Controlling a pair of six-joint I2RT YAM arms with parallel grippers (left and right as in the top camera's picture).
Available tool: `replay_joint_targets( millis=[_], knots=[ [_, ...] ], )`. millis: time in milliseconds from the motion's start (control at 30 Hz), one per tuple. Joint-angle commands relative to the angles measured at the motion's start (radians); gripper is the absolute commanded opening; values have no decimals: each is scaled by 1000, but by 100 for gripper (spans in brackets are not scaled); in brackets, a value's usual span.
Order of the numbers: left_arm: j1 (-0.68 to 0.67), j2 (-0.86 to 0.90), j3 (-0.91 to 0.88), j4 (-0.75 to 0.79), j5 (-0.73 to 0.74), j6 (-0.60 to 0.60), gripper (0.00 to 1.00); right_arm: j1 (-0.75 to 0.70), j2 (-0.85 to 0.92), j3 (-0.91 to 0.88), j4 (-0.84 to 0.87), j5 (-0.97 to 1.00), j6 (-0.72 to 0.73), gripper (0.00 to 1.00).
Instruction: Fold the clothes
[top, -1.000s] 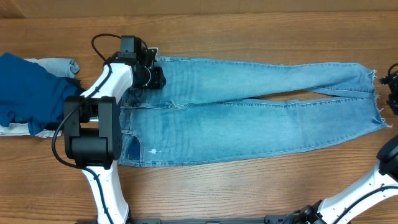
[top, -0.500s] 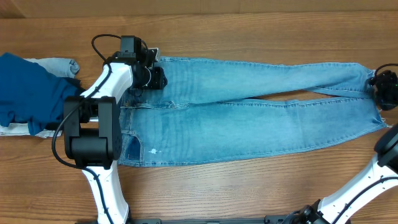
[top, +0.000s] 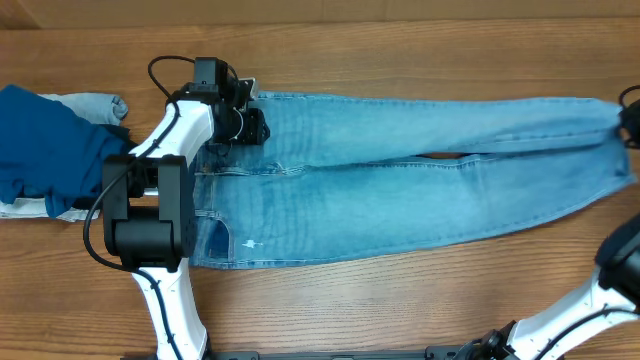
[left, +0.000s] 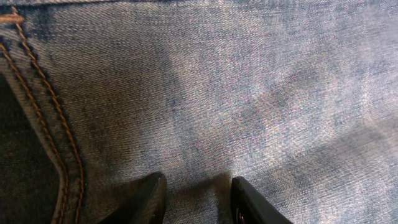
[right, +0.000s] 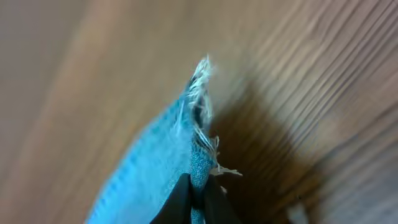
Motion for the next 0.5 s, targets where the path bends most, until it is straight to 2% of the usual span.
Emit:
replay_joint_targets(
  millis=[0, 100, 133, 167, 267, 433, 467],
  knots=[
    [-8, 52, -17, -24, -12, -3, 38, -9, -69, 38, 32, 122, 3, 8],
    [-8, 52, -17, -21, -12, -2, 38, -9, -69, 37, 9, 130, -2, 8],
    [-8, 52, -17, -17, -12, -2, 38, -9, -69, 37, 2, 151, -2, 14],
    [-8, 52, -17, -16, -12, -2, 38, -9, -69, 37, -3, 168, -2, 35],
    [-8, 52, -17, -16, -12, -2, 38, -8, -69, 37, -13, 174, 4, 59],
    [-8, 47, -12, -23, -12, 5, 38, 27, -68, 37, -76, 53, 4, 63],
    [-8, 39, 3, -42, -12, 5, 37, 50, -66, 37, -107, 47, 3, 67]
  ],
)
